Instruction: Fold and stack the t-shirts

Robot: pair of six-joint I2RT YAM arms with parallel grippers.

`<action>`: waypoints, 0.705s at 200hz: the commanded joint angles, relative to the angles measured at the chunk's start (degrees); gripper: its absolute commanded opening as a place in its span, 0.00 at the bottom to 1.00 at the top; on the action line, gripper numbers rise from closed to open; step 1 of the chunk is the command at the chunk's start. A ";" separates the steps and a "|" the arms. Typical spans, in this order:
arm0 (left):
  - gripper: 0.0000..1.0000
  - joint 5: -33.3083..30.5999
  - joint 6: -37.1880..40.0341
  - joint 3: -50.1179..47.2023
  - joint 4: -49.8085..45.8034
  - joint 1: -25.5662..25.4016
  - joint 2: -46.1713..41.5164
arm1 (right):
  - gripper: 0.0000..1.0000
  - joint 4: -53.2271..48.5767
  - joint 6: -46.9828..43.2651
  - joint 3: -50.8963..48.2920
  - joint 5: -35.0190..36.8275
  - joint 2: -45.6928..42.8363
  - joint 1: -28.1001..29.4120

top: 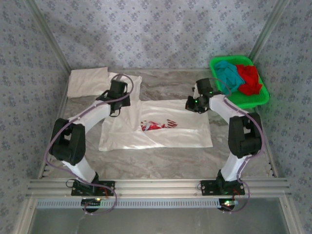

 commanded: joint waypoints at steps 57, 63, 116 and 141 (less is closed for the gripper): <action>0.02 1.62 -5.90 -14.10 0.13 -0.10 3.01 | 0.00 2.92 2.64 -4.15 1.15 5.36 -0.10; 0.02 1.74 -6.29 -14.81 -0.05 -0.10 2.81 | 0.00 3.55 3.10 -5.82 1.08 5.45 -0.44; 0.02 1.14 -10.14 -24.21 -2.71 -1.23 -3.68 | 0.00 9.76 6.89 -19.02 1.02 2.55 -2.51; 0.03 2.41 -12.99 -27.62 -3.56 -3.25 -8.27 | 0.00 12.11 9.73 -26.62 -0.79 -2.07 -3.54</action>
